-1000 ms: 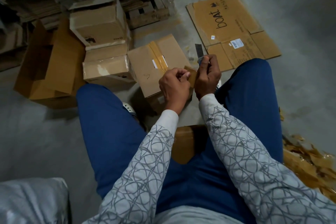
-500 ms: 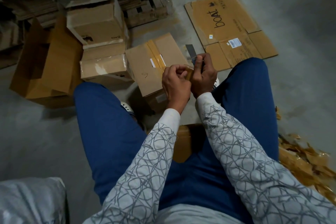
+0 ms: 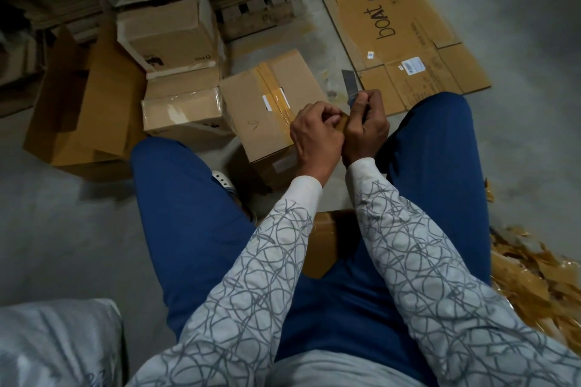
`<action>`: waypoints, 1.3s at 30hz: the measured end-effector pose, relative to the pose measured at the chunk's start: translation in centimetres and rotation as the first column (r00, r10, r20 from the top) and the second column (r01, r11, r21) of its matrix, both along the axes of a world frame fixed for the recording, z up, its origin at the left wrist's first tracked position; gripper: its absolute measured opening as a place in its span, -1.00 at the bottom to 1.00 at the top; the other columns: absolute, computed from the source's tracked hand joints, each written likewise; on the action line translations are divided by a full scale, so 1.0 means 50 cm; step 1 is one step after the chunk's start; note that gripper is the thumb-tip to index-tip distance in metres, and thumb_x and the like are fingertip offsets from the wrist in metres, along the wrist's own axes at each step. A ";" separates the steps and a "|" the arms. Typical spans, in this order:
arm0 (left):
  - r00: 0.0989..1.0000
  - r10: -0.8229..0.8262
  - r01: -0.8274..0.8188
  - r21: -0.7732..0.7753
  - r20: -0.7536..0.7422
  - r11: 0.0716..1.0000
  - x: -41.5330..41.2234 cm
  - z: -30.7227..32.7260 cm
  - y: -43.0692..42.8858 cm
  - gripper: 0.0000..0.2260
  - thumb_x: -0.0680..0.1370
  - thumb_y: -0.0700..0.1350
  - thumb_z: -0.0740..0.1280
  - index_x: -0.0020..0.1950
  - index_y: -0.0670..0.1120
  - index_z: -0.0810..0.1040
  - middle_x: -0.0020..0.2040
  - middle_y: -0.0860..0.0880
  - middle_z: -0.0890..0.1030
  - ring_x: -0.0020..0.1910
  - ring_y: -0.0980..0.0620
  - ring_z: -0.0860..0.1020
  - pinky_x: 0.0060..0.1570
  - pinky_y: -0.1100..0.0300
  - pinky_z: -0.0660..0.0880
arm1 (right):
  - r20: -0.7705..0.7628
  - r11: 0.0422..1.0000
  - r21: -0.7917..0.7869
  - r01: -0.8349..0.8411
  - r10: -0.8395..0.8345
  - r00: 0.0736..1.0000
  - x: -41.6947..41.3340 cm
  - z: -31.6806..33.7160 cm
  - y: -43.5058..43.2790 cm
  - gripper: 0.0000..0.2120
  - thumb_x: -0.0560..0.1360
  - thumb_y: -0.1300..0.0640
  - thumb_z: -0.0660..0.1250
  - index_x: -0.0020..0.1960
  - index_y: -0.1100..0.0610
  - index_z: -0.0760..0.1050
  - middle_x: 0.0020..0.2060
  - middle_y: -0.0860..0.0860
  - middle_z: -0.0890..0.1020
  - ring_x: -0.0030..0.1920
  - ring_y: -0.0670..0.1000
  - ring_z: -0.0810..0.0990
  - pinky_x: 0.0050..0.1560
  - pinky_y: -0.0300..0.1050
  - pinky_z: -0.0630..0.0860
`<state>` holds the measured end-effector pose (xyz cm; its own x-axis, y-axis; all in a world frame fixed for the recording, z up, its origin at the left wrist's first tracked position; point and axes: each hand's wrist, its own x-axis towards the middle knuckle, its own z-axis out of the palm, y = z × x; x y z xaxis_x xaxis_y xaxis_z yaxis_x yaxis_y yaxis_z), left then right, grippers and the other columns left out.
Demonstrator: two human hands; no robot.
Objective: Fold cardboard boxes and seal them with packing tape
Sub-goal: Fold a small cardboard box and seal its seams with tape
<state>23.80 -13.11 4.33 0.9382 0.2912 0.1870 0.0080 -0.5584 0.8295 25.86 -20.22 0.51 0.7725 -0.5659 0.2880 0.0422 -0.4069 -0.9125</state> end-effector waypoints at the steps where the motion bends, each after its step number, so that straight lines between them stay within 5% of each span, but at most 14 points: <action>1: 1.000 0.000 0.000 -0.002 -0.003 1.000 0.001 0.001 0.001 -0.88 0.43 -0.34 0.47 -0.17 -0.13 0.68 -0.19 -0.04 0.68 -0.16 -0.03 0.62 -0.09 0.00 0.59 | -0.004 1.000 0.003 0.002 -0.002 1.000 0.000 0.001 0.001 -0.75 0.67 0.09 0.14 -0.06 0.20 0.49 -0.31 -0.04 0.55 -0.35 0.00 0.49 -0.35 -0.03 0.39; 23: 0.999 -0.037 0.034 -0.097 -0.034 0.995 -0.029 -0.035 0.030 -0.88 0.43 -0.36 0.45 -0.15 -0.15 0.62 -0.16 -0.07 0.68 -0.14 -0.05 0.63 -0.12 0.12 0.57 | -0.071 0.999 0.030 0.019 -0.017 0.997 -0.024 -0.006 0.030 -0.75 0.67 0.09 0.14 -0.05 0.18 0.50 -0.31 -0.09 0.52 -0.31 -0.09 0.45 -0.34 -0.10 0.32; 27: 0.999 -0.027 0.024 -0.094 -0.034 0.995 -0.014 -0.025 0.041 -0.77 0.46 -0.37 0.43 0.06 -0.14 0.66 -0.05 -0.09 0.64 -0.07 -0.01 0.58 -0.02 0.14 0.55 | -0.092 0.999 -0.037 -0.025 0.021 0.996 -0.009 0.013 0.040 -0.70 0.67 0.02 0.09 -0.01 0.17 0.51 -0.29 -0.08 0.54 -0.32 -0.08 0.44 -0.34 -0.07 0.29; 34: 1.000 -0.001 0.001 0.009 0.026 1.000 -0.020 -0.026 0.074 -0.86 0.47 -0.27 0.48 0.01 -0.15 0.74 -0.09 -0.12 0.69 -0.12 -0.07 0.63 -0.05 0.20 0.52 | -0.070 0.975 -0.197 -0.099 0.087 0.994 -0.001 0.010 0.048 -0.72 0.66 0.08 0.13 0.00 0.23 0.52 -0.31 0.12 0.61 -0.32 0.20 0.57 -0.28 -0.13 0.22; 39: 0.997 -0.013 0.006 -0.093 -0.079 0.996 -0.010 -0.011 0.098 -0.87 0.46 -0.23 0.54 0.00 -0.12 0.75 -0.09 -0.04 0.74 -0.12 0.08 0.68 0.01 0.17 0.63 | -0.044 0.979 -0.142 -0.149 0.144 0.989 0.000 0.009 0.044 -0.75 0.66 0.11 0.15 -0.05 0.22 0.51 -0.30 -0.05 0.51 -0.30 0.12 0.52 -0.32 -0.12 0.20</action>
